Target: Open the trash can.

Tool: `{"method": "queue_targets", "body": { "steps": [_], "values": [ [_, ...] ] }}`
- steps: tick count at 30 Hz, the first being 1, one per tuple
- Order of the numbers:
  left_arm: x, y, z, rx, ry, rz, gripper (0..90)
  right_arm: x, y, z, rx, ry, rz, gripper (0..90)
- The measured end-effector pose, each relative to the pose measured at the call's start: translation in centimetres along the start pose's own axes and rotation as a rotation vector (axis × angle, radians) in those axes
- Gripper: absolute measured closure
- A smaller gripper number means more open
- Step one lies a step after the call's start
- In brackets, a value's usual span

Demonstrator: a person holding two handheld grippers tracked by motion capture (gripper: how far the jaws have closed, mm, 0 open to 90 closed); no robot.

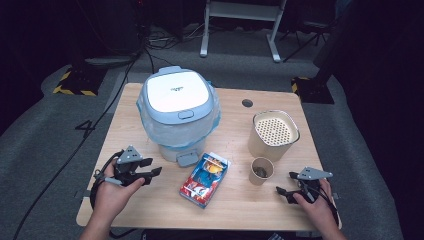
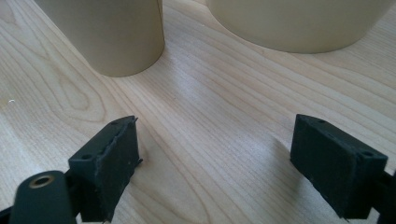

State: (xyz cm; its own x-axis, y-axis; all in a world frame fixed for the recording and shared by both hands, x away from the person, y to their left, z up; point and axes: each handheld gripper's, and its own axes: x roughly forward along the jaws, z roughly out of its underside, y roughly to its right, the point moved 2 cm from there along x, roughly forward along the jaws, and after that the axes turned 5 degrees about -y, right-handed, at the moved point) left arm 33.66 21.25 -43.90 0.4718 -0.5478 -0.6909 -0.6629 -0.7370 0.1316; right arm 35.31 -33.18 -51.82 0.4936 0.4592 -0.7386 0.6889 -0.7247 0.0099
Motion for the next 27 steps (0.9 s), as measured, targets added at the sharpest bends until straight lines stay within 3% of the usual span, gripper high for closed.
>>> {"method": "queue_targets", "body": {
  "steps": [8,19,21,23,27],
  "values": [
    [-2.1,-0.4,-2.2,0.041,0.049,0.045,52.3,0.0,0.0,0.0,0.001,0.001,-0.001,15.5],
    [-5.3,0.0,-5.9,0.110,0.150,0.103,65.1,0.0,0.0,0.0,0.000,0.000,0.000,15.5],
    [-5.9,0.1,-6.9,0.139,0.192,0.134,68.3,0.0,0.0,0.0,0.000,0.001,-0.001,15.5],
    [-6.3,0.3,-7.8,0.141,0.239,0.169,69.8,0.0,0.0,0.0,0.000,0.001,-0.001,15.5],
    [-6.7,0.3,-9.1,0.150,0.297,0.198,72.5,0.0,0.0,0.0,0.000,0.001,0.000,15.5]
  ]
}}
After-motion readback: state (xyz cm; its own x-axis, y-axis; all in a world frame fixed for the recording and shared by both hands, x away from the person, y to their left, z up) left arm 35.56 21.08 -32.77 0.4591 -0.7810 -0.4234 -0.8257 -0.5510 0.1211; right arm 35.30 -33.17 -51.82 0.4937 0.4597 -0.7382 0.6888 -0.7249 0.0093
